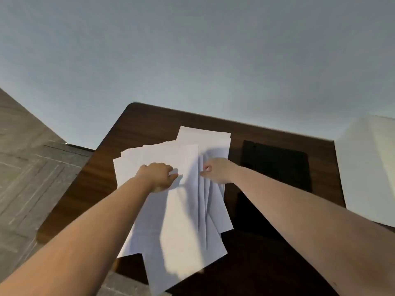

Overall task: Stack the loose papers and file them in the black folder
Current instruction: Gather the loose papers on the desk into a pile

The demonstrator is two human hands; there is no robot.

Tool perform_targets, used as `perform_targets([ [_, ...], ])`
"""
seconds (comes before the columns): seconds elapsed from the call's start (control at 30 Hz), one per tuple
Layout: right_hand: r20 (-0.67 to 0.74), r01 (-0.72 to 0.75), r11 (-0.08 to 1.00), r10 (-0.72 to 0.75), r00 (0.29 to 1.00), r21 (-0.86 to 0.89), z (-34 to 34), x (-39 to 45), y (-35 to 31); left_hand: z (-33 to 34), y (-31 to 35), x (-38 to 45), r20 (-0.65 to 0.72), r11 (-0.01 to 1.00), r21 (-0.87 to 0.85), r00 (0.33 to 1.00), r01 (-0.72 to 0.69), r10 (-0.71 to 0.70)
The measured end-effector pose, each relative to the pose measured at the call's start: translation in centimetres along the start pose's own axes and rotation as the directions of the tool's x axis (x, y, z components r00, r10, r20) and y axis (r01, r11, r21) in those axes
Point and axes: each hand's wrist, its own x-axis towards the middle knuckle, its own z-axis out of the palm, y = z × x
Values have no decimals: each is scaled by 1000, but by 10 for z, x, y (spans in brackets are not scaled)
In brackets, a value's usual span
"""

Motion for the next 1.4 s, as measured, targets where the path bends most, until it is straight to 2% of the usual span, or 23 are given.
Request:
perform_targets([
  [0.2, 43, -77, 995, 75, 996, 63, 31, 19, 14, 43, -44, 2, 71, 972, -138, 981, 189, -181],
  [0.37, 12, -89, 992, 89, 996, 84, 42, 33, 25, 49, -60, -2, 91, 963, -176, 977, 205, -192],
  [0.43, -52, -94, 993, 98, 994, 73, 46, 38, 29, 57, -66, 2, 46, 954, -199, 974, 225, -220],
  [0.5, -175, -141, 989, 148, 973, 52, 50, 43, 33, 68, -73, 8, 19, 854, -371, 923, 363, -384],
  [0.6, -227, -284, 942, 320, 920, 178, 57, 51, 37, 74, -74, 11, 126, 645, -524, 800, 556, -587],
  [0.67, -231, -333, 904, 396, 889, 270, 60, 55, 37, 73, -76, 12, 148, 543, -586, 739, 601, -658],
  [0.73, -226, -345, 851, 454, 862, 396, 61, 59, 35, 73, -80, 17, 190, 352, -750, 691, 560, -697],
  [0.77, -215, -348, 822, 478, 851, 451, 62, 61, 33, 74, -82, 19, 212, 254, -831, 705, 495, -677],
  [0.8, -205, -353, 800, 497, 843, 486, 61, 62, 31, 75, -83, 19, 210, 201, -887, 750, 417, -628],
  [0.9, -175, -363, 752, 529, 830, 551, 61, 66, 34, 73, -68, 12, 122, 132, -974, 913, 186, -389],
  [0.97, -129, -344, 705, 524, 842, 620, 62, 68, 39, 72, -53, 12, 141, 59, -985, 955, 162, -262],
  [1.13, -95, -221, 652, 413, 906, 726, 65, 63, 48, 72, -46, 30, 181, -76, -983, 943, 167, -280],
  [1.23, -153, -162, 699, 365, 918, 697, 66, 60, 48, 72, -46, 33, 191, -31, -981, 950, 189, -247],
  [1.3, -187, -89, 718, 296, 937, 691, 68, 57, 47, 76, -39, 36, 186, -40, -983, 957, 181, -222],
  [1.4, -122, -6, 564, 190, 974, 825, 69, 55, 45, 80, -28, 38, 164, -45, -986, 945, 158, -284],
])
